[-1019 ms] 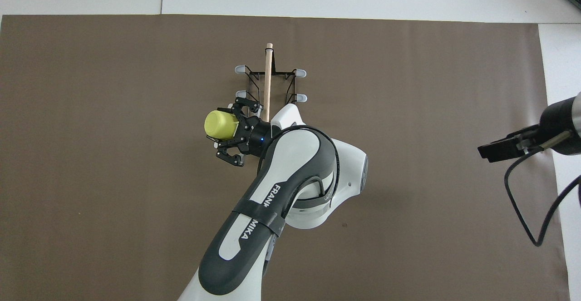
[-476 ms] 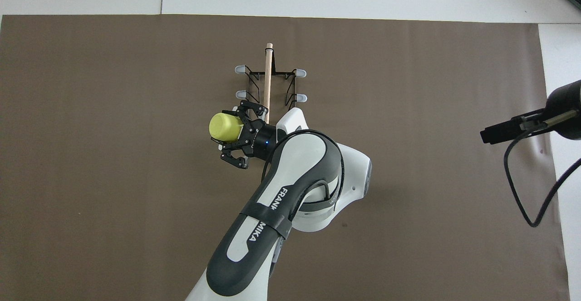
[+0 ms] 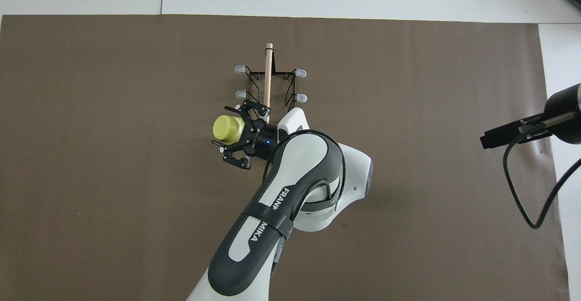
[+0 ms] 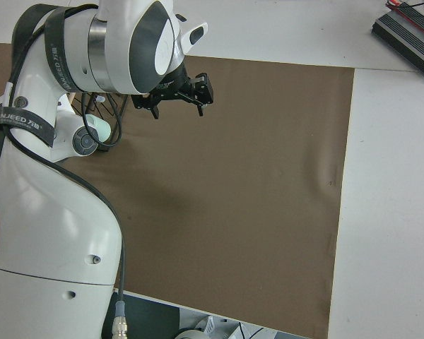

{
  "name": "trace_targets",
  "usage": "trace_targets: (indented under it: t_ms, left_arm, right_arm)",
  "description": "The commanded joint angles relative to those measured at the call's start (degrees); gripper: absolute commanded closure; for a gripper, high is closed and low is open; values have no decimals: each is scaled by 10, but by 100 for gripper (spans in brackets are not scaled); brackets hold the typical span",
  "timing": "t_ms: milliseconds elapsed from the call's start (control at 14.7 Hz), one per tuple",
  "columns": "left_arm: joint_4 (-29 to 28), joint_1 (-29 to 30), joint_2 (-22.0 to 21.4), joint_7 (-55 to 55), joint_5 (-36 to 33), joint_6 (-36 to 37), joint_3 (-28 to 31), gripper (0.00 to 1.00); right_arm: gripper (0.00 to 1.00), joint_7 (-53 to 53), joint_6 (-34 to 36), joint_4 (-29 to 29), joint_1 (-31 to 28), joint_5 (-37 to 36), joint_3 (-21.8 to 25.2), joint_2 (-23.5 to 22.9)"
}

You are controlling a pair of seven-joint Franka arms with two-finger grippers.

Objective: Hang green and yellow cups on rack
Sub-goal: 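Open the left gripper to release the yellow cup on the peg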

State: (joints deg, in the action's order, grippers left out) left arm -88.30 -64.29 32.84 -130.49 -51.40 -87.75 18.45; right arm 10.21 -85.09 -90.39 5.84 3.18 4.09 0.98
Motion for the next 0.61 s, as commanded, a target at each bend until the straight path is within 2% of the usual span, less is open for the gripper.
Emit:
trace_targets:
  t_ms: [0, 136, 340, 408, 543]
  left_arm:
    - [17, -9, 14, -3, 1, 15, 10, 0]
    - [17, -9, 14, -3, 0, 16, 10, 0]
    - [26, -1, 4, 8, -2, 14, 9, 0]
    - [25, 4, -5, 16, -3, 5, 8, 0]
    - [-12, 19, -57, 71, -1, -40, 8, 0]
  right_arm:
    - [0, -26, 19, 19, -20, 2, -33, -11]
    - [0, -33, 18, 20, -42, 1, -56, -11]
    - [0, -33, 12, 19, -42, -5, -57, -10]
    - [0, -34, 12, 19, -42, -5, -56, -10]
    - [0, -34, 4, 18, -41, -6, -56, -10]
